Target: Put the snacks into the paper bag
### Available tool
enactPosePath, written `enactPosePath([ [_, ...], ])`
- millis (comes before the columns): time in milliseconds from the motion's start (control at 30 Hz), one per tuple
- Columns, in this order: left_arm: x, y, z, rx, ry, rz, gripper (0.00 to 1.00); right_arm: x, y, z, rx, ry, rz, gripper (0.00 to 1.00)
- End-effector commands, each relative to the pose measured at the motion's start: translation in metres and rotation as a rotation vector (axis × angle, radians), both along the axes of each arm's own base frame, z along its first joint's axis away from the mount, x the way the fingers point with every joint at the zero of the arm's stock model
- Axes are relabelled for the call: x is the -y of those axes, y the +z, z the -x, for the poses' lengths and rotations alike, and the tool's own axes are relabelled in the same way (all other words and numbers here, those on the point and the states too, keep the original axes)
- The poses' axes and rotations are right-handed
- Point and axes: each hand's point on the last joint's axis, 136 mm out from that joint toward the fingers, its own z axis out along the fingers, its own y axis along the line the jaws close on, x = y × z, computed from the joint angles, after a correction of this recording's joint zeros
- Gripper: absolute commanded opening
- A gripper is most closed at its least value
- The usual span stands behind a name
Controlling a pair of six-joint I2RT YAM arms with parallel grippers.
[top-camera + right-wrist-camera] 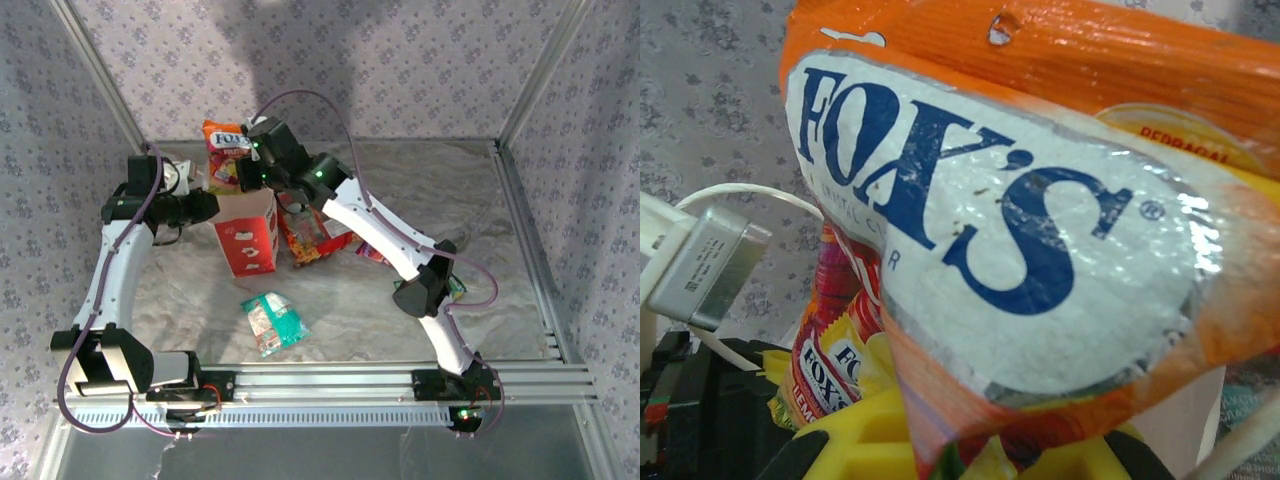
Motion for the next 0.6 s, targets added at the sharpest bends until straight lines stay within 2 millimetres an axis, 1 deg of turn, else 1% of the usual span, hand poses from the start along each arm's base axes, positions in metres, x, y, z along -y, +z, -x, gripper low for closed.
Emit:
enactPosePath([
  [0, 0.002, 0.004, 0.003, 0.012, -0.019, -0.001, 0.20, 0.001, -0.001, -0.001, -0.018, -0.077, -0.021, 0.00],
  [167, 0.000, 0.004, 0.003, 0.016, -0.015, -0.001, 0.19, 0.005, -0.016, -0.001, -0.067, -0.110, -0.007, 0.00],
  [367, -0.001, 0.003, 0.002, 0.014, -0.008, 0.007, 0.19, 0.018, -0.026, -0.001, -0.077, -0.167, 0.047, 0.00],
  [433, -0.001, 0.004, 0.002, 0.017, -0.009, 0.011, 0.19, 0.019, -0.028, 0.000, -0.085, -0.164, 0.052, 0.00],
  [567, -0.001, 0.005, 0.002, 0.019, -0.008, 0.013, 0.19, 0.013, -0.033, 0.003, -0.104, -0.132, 0.050, 0.00],
])
